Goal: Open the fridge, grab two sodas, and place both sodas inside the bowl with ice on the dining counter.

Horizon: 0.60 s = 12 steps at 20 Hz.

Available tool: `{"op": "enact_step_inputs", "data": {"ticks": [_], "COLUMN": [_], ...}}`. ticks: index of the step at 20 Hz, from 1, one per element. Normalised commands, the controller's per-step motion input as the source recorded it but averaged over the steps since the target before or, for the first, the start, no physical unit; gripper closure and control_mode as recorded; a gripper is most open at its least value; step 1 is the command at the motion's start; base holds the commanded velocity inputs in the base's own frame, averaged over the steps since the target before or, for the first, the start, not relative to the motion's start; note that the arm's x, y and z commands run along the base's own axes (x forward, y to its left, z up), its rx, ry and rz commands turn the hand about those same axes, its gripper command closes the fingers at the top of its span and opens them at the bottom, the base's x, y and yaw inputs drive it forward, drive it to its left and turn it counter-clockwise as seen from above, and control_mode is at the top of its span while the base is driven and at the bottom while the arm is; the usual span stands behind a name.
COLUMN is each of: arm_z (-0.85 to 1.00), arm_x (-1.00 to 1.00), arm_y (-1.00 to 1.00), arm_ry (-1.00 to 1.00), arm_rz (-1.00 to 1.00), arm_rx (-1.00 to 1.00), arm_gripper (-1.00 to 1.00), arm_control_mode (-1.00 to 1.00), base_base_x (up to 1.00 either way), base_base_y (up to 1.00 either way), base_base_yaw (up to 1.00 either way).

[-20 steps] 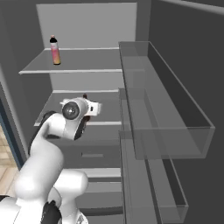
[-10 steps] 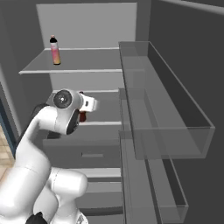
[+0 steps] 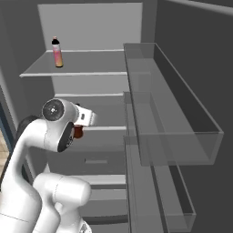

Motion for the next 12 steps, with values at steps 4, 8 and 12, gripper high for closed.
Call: {"op": "enact_step_inputs", "data": {"ticks": [4, 8, 12], "arm_z": [0.33, 0.26, 0.06], "arm_x": [-0.40, -0.38, -0.46], "arm_y": [0.02, 0.03, 0.13], "arm_ry": [0.03, 0.01, 0.03], "arm_rz": [0.00, 0.00, 0.00], "arm_rx": [0.00, 0.00, 0.00], "arm_gripper": [1.00, 1.00, 1.00], "arm_control_mode": [-1.00, -1.00, -1.00], "base_base_x": [0.00, 0.00, 0.00], "base_base_y": [0.00, 0.00, 0.00], "base_base_yaw": [0.00, 0.00, 0.00]}}
